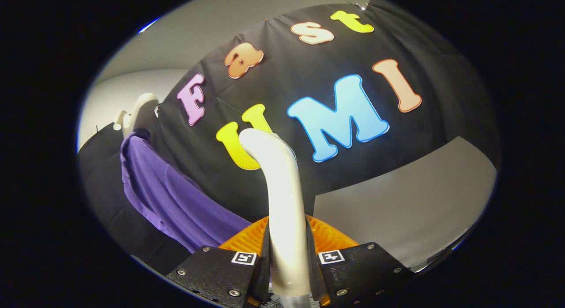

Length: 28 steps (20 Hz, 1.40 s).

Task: Iron the clothes twice with a garment steamer, once on the left side and once on the right side.

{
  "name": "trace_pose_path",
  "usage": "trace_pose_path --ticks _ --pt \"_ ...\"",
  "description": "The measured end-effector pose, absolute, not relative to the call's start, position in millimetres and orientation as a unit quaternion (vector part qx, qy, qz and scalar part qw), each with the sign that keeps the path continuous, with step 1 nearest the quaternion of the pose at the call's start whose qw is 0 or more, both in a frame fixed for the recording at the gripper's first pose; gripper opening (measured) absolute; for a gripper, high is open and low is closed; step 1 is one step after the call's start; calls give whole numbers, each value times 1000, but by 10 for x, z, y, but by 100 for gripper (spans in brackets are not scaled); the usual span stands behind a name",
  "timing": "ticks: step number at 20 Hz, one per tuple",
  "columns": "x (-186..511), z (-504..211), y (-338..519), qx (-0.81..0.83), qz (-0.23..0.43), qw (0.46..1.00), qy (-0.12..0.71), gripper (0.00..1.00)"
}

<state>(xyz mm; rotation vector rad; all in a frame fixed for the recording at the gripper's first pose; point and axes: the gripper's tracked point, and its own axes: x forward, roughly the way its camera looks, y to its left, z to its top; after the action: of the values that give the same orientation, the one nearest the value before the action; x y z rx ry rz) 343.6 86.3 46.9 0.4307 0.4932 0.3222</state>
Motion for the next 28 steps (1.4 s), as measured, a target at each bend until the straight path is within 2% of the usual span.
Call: trace_pose_path --ticks 5,9,18,21,28 --pt "3004 1143 1145 177 181 957 141 37" --pt "2784 1364 1517 118 194 970 88 37" --pt "2524 1273 2268 14 203 979 8 37" --pt "2486 1153 2315 -24 182 983 -11 38" --pt "2415 783 2324 -47 161 986 -8 38"
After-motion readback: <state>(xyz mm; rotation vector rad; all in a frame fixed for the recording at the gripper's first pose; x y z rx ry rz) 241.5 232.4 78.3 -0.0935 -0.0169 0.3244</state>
